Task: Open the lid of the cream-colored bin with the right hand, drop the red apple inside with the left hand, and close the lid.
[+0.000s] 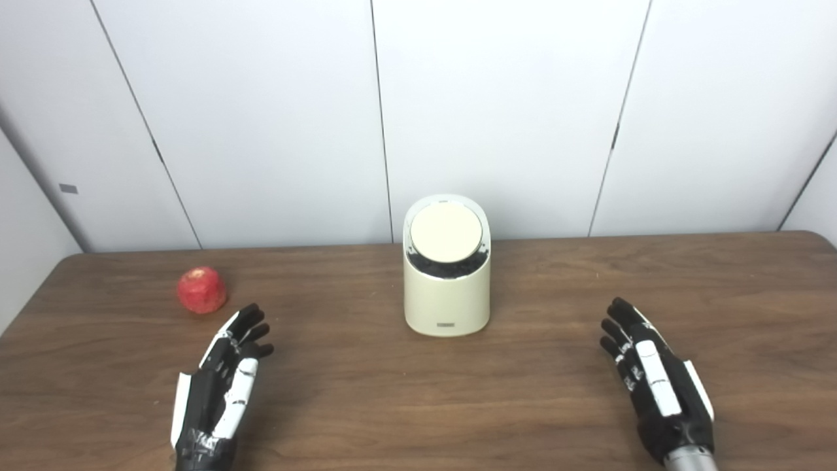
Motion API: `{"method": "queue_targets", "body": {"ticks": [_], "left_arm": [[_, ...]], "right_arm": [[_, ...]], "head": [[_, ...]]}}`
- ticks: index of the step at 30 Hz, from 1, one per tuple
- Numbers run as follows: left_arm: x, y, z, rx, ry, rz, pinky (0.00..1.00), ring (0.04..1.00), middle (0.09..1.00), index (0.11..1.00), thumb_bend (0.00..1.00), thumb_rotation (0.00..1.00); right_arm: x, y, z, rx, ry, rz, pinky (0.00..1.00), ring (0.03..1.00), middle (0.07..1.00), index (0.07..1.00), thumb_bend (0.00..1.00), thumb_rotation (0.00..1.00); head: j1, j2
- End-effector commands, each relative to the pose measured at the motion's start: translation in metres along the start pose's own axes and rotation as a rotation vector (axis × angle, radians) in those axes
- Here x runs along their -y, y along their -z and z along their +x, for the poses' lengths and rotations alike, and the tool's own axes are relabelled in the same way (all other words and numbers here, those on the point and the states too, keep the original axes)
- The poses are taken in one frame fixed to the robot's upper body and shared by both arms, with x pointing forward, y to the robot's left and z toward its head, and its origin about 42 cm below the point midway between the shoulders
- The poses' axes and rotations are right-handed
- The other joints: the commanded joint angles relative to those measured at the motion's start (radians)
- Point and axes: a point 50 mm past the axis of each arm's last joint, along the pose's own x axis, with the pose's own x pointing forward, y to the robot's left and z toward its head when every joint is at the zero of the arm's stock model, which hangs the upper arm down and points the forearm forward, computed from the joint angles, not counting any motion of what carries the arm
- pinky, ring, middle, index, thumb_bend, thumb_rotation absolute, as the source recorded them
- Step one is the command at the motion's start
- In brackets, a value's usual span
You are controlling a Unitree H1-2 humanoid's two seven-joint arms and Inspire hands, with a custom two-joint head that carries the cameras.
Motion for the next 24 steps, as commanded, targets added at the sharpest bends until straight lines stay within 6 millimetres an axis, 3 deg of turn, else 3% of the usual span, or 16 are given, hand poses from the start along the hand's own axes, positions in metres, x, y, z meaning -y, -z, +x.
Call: {"method": "queue_targets", "body": {"ticks": [1, 13, 19, 22, 24], "left_arm": [[0.004, 0.029, -0.034, -0.143, -0.015, -0.022, 0.75, 0.834, 0.866, 0.875, 0.41, 0.64], [0.003, 0.029, -0.034, -0.143, -0.017, -0.012, 0.77, 0.837, 0.861, 0.869, 0.41, 0.63], [0.003, 0.029, -0.033, -0.143, -0.013, -0.012, 0.77, 0.835, 0.861, 0.868, 0.41, 0.62], [0.003, 0.03, -0.034, -0.146, -0.014, -0.01, 0.78, 0.838, 0.86, 0.867, 0.41, 0.62], [0.003, 0.031, -0.034, -0.146, -0.017, -0.011, 0.78, 0.838, 0.861, 0.868, 0.4, 0.62]], "right_arm": [[-0.003, -0.014, 0.003, 0.046, -0.025, -0.024, 0.91, 0.917, 0.911, 0.866, 0.54, 0.67], [0.0, -0.016, 0.004, 0.066, -0.008, -0.051, 0.9, 0.918, 0.918, 0.859, 0.53, 0.7], [0.0, -0.018, 0.003, 0.067, -0.037, -0.13, 0.9, 0.916, 0.914, 0.848, 0.57, 0.7], [-0.001, -0.02, 0.005, 0.081, -0.038, -0.193, 0.85, 0.895, 0.898, 0.847, 0.55, 0.65], [-0.005, -0.025, 0.01, 0.1, -0.031, -0.243, 0.82, 0.878, 0.881, 0.841, 0.6, 0.61]], "head": [[-0.001, 0.0], [0.001, 0.008], [-0.004, -0.001], [-0.011, -0.02], [-0.015, -0.027]]}}
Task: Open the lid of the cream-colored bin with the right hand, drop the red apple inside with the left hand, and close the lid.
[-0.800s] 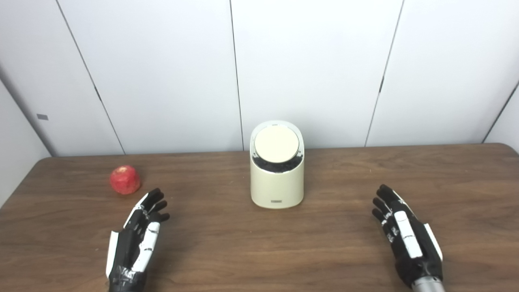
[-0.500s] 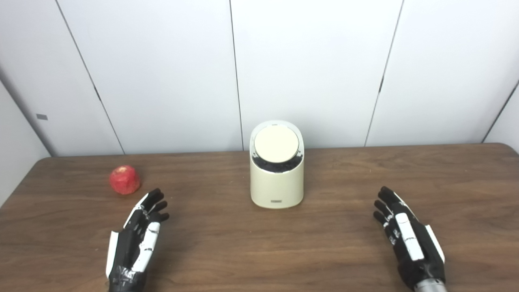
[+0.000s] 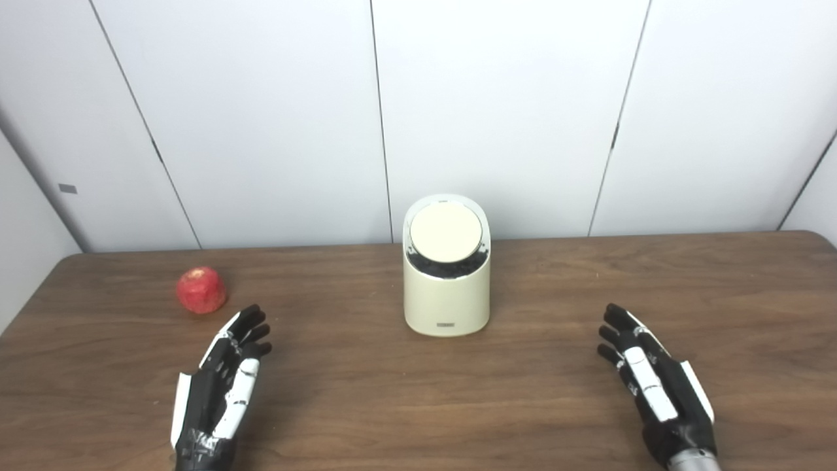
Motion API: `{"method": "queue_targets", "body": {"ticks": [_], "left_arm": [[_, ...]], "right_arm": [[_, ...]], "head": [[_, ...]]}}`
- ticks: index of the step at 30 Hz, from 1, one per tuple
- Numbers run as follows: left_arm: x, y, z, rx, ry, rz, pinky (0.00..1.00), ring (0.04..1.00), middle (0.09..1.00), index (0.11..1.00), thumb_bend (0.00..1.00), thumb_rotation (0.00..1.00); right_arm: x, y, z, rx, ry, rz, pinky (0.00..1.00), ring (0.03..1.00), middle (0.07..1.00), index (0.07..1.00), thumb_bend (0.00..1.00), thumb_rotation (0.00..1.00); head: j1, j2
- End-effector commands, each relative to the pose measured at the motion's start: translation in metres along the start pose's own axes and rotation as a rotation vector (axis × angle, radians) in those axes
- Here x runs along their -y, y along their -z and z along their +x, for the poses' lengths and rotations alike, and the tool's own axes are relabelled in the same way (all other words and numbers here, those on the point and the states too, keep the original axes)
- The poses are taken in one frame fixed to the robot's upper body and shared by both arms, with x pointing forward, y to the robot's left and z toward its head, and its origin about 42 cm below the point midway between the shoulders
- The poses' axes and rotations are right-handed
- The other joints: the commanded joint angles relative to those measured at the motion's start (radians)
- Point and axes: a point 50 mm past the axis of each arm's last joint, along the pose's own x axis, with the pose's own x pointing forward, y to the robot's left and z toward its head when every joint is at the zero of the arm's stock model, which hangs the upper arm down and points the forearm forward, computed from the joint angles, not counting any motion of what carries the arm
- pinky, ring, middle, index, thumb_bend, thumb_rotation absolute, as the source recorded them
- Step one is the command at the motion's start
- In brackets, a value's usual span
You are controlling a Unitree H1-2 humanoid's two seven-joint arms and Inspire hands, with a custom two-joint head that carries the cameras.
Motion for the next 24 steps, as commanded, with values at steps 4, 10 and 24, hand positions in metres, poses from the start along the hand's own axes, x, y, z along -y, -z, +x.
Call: {"method": "queue_targets", "body": {"ticks": [4, 10, 24], "left_arm": [[0.003, 0.031, -0.036, -0.146, -0.014, -0.01, 0.79, 0.841, 0.867, 0.874, 0.38, 0.61], [0.002, 0.031, -0.038, -0.143, -0.008, -0.001, 0.78, 0.844, 0.868, 0.866, 0.35, 0.61], [0.005, 0.033, -0.043, -0.14, -0.005, -0.009, 0.75, 0.834, 0.864, 0.865, 0.33, 0.57]], "right_arm": [[-0.013, -0.038, 0.028, 0.158, -0.006, -0.062, 0.78, 0.85, 0.87, 0.838, 0.7, 0.55], [-0.03, -0.06, 0.053, 0.226, -0.017, -0.164, 0.77, 0.861, 0.867, 0.845, 0.79, 0.55], [-0.079, -0.113, 0.108, 0.357, -0.008, -0.401, 0.81, 0.842, 0.852, 0.86, 0.89, 0.39]], "head": [[-0.015, -0.027], [-0.019, -0.052], [-0.014, -0.075]]}}
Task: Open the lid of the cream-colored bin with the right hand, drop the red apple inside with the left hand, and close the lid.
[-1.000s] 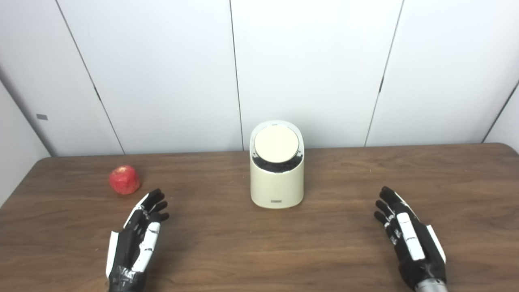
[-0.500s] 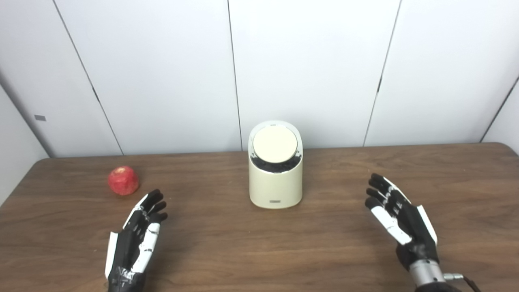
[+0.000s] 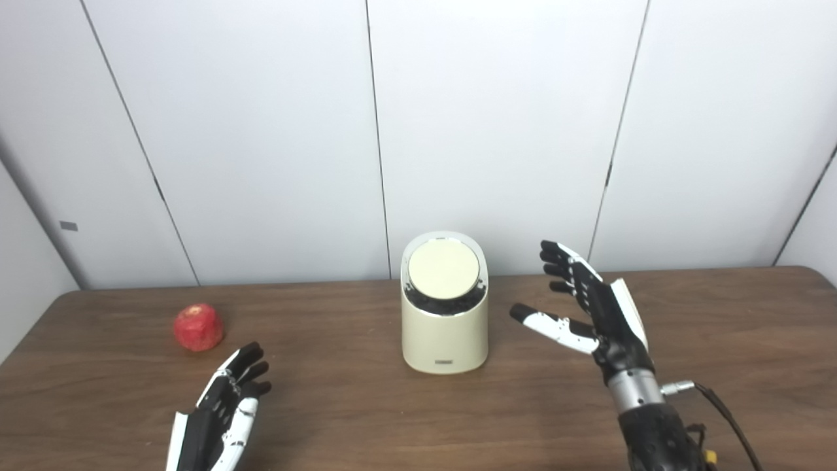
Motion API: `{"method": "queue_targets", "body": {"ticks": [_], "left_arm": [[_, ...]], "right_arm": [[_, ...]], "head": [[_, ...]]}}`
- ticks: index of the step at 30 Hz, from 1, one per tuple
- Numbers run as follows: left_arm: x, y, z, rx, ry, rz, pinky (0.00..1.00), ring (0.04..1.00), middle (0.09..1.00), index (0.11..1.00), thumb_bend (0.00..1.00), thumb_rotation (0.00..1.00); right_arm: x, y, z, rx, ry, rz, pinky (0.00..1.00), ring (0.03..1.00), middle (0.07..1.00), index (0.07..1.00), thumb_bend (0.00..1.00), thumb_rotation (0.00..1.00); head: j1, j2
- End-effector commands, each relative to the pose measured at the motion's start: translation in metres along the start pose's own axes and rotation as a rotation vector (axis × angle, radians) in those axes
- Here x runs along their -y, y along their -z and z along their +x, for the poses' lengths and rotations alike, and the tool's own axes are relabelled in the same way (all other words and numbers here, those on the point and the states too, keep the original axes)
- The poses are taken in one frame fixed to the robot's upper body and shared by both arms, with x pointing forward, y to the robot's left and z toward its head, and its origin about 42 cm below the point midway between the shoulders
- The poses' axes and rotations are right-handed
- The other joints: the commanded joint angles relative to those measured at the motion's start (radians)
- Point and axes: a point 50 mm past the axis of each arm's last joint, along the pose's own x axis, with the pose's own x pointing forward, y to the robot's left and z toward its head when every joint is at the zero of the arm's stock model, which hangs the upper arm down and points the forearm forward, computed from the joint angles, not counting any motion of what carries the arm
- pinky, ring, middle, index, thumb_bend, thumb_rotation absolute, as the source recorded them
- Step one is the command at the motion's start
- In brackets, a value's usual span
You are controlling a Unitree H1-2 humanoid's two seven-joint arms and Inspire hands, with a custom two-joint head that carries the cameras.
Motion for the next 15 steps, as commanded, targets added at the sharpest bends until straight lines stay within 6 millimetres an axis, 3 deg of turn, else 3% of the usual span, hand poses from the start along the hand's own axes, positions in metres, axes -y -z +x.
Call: {"method": "queue_targets", "body": {"ticks": [1, 12, 15], "left_arm": [[0.006, 0.034, -0.042, -0.157, -0.015, -0.019, 0.75, 0.833, 0.864, 0.864, 0.33, 0.57], [0.016, 0.034, -0.045, -0.165, -0.013, -0.048, 0.75, 0.84, 0.869, 0.875, 0.31, 0.51], [0.02, 0.033, -0.046, -0.173, -0.016, -0.048, 0.75, 0.837, 0.868, 0.88, 0.3, 0.5]], "right_arm": [[0.0, -0.02, 0.016, 0.078, 0.018, -0.03, 0.81, 0.842, 0.853, 0.862, 0.89, 0.39], [-0.028, -0.045, 0.074, 0.125, -0.053, -0.137, 0.77, 0.86, 0.876, 0.892, 0.87, 0.29], [-0.035, -0.048, 0.09, 0.126, -0.068, -0.18, 0.84, 0.887, 0.877, 0.897, 0.87, 0.29]], "head": [[0.0, -0.002], [0.01, -0.006], [0.016, -0.006]]}}
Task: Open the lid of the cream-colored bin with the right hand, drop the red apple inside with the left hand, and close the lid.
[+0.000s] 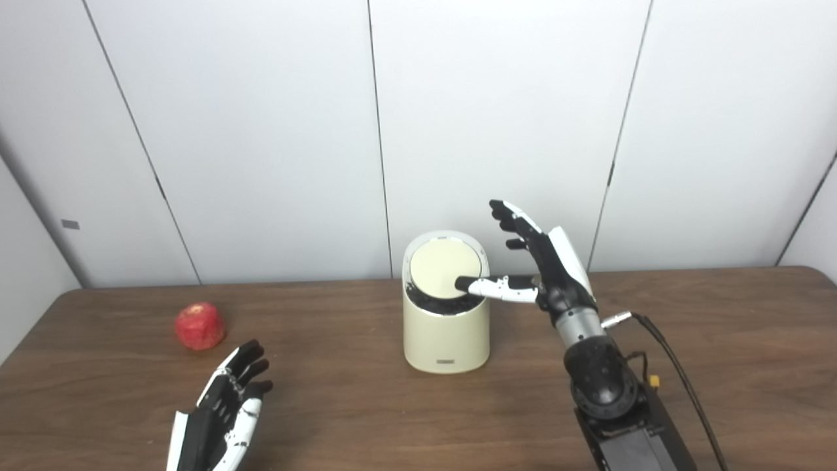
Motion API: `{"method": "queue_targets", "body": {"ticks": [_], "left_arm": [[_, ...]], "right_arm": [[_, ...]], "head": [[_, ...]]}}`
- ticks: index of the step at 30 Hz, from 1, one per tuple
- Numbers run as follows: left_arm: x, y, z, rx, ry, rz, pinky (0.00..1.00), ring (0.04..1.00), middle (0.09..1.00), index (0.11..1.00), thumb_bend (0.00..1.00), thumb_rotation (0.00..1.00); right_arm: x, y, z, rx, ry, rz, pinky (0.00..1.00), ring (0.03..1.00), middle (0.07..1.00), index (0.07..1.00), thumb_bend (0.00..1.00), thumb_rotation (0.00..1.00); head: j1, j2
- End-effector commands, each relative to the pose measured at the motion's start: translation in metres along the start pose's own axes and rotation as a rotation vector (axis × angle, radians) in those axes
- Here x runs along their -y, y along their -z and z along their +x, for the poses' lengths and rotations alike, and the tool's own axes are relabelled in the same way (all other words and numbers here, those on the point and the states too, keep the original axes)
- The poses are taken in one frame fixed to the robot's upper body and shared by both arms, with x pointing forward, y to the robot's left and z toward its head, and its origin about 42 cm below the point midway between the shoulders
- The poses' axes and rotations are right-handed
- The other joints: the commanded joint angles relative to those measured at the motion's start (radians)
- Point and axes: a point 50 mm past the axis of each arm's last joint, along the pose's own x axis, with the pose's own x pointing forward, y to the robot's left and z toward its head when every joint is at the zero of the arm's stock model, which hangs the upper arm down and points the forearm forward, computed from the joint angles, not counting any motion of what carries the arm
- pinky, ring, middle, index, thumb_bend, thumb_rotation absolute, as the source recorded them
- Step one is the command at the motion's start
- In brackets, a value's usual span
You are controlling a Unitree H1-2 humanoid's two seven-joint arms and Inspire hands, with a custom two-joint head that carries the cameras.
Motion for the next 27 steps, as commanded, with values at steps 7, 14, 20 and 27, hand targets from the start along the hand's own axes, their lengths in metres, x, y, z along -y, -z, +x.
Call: {"method": "queue_targets", "body": {"ticks": [7, 14, 20, 27], "left_arm": [[0.022, 0.033, -0.046, -0.187, -0.015, -0.046, 0.77, 0.849, 0.874, 0.89, 0.29, 0.48], [0.025, 0.032, -0.045, -0.19, -0.026, -0.063, 0.77, 0.848, 0.87, 0.891, 0.28, 0.43], [0.027, 0.032, -0.044, -0.19, -0.026, -0.064, 0.77, 0.848, 0.87, 0.888, 0.26, 0.41], [0.027, 0.032, -0.044, -0.188, -0.025, -0.061, 0.76, 0.845, 0.872, 0.889, 0.26, 0.41]], "right_arm": [[0.0, -0.027, 0.041, 0.067, 0.028, -0.063, 0.76, 0.858, 0.87, 0.887, 0.89, 0.32], [-0.007, -0.027, 0.052, 0.074, 0.017, -0.073, 0.76, 0.859, 0.881, 0.895, 0.88, 0.31], [-0.008, -0.025, 0.05, 0.099, -0.003, -0.161, 0.77, 0.878, 0.902, 0.903, 0.87, 0.3], [-0.003, -0.021, 0.049, 0.129, -0.029, -0.307, 0.79, 0.879, 0.903, 0.914, 0.91, 0.28]], "head": [[0.011, 0.002], [0.012, 0.003], [0.013, 0.006], [0.009, 0.012]]}}
